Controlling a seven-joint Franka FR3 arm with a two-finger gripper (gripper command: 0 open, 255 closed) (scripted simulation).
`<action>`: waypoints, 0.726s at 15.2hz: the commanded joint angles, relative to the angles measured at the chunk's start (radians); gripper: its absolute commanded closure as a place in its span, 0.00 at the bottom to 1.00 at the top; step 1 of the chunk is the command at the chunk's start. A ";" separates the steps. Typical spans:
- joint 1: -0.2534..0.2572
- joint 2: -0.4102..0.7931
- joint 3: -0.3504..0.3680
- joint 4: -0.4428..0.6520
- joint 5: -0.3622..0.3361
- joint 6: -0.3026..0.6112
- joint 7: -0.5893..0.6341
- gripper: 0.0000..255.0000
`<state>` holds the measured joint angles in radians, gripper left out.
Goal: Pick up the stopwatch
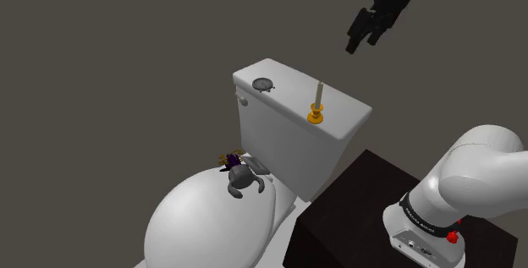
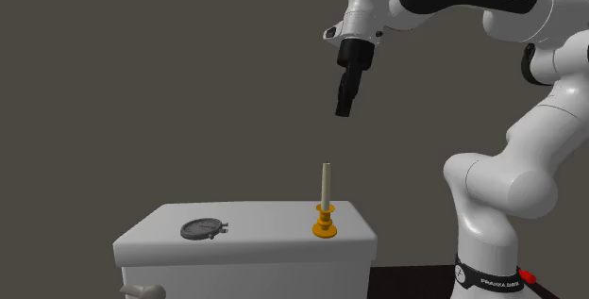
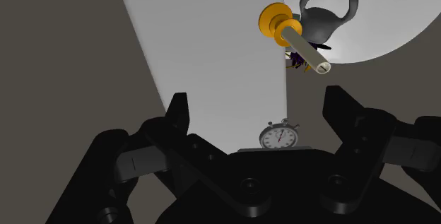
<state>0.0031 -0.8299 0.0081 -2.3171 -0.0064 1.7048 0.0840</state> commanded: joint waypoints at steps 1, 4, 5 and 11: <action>0.000 0.000 0.000 0.000 0.000 0.000 0.000 0.00; -0.001 0.107 0.022 0.019 0.010 0.063 0.033 0.00; -0.001 0.143 0.029 0.028 0.012 0.083 0.044 0.00; -0.005 0.373 0.068 0.107 0.019 0.184 0.110 0.00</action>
<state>-0.0010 -0.4922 0.0707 -2.2261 0.0117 1.8782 0.1836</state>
